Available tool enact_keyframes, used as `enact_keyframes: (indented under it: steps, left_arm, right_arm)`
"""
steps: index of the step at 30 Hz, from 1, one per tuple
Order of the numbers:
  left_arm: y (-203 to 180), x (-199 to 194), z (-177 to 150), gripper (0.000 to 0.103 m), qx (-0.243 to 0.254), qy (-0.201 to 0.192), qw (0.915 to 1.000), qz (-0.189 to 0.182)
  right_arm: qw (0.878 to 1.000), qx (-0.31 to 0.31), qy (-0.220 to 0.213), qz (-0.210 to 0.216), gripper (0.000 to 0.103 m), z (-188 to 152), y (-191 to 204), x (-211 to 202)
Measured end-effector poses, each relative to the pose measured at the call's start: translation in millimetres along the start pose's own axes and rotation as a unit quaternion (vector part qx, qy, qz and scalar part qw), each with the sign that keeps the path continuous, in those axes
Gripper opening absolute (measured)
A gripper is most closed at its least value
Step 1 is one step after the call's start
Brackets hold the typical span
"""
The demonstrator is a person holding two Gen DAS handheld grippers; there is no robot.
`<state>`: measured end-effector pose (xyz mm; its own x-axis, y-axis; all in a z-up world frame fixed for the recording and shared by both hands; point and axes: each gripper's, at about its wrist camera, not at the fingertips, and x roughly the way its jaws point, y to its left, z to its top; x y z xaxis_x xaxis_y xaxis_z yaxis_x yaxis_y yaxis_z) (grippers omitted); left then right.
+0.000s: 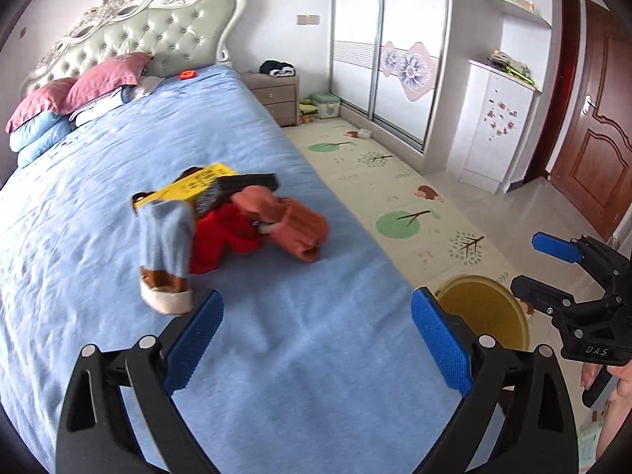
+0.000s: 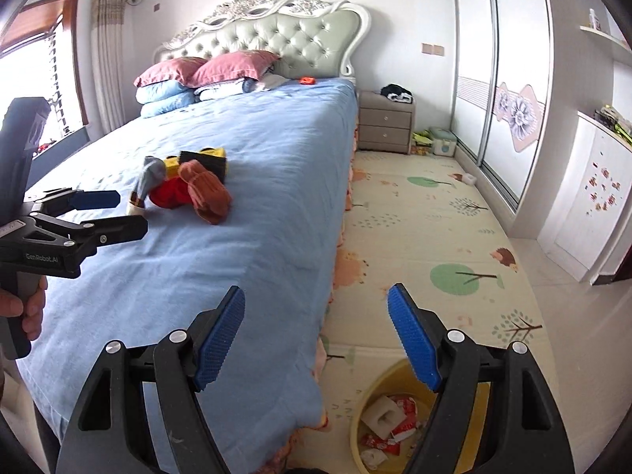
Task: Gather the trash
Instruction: 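Move both tools back over the knit socks on the bed, then grasp the orange knit sock with the right tool while the left tool grasps the blue knit sock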
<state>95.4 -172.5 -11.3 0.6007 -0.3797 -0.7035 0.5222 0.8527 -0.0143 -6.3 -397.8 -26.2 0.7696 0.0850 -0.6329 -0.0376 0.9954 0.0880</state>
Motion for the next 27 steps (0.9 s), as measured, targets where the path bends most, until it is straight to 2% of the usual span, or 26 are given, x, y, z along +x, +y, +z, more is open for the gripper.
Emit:
enact_keyframes:
  steps: [6, 12, 15, 22, 24, 25, 26, 27]
  left_arm:
    - [66.5, -11.3, -13.7, 0.098, -0.055, -0.010, 0.9981, 0.027]
    - [110.3, -8.5, -22.8, 0.099, -0.081, -0.025, 0.9957, 0.036]
    - [118.8, 3.9, -20.7, 0.099, -0.089, -0.017, 0.9955, 0.028]
    - [121.8, 26.2, -11.0, 0.099, -0.079, -0.005, 0.9967, 0.018]
    - [122.3, 30.8, -8.7, 0.099, -0.075, -0.003, 0.9970, 0.017]
    - [121.6, 32.9, -7.1, 0.099, -0.072, -0.003, 0.9972, 0.019]
    - [121.0, 34.9, -5.7, 0.099, -0.070, -0.001, 0.9973, 0.020]
    - [120.2, 36.8, -4.5, 0.099, -0.068, 0.001, 0.9975, 0.021]
  right_arm:
    - [0.999, -0.024, -0.008, 0.037, 0.073, 24.8, 49.7, 25.7]
    - [0.997, -0.036, 0.001, 0.069, 0.073, 50.1, 76.7, 64.3]
    - [0.996, -0.037, 0.014, 0.085, 0.073, 61.3, 84.3, 88.1]
    - [0.993, -0.056, 0.037, 0.093, 0.072, 86.0, 94.1, 135.0]
    - [0.992, -0.059, 0.048, 0.098, 0.067, 89.8, 95.1, 145.0]
    - [0.992, -0.063, 0.054, 0.100, 0.059, 90.4, 95.7, 149.2]
    - [0.991, -0.066, 0.060, 0.101, 0.043, 90.8, 96.3, 152.7]
    - [0.990, -0.067, 0.066, 0.101, 0.039, 91.2, 95.9, 155.6]
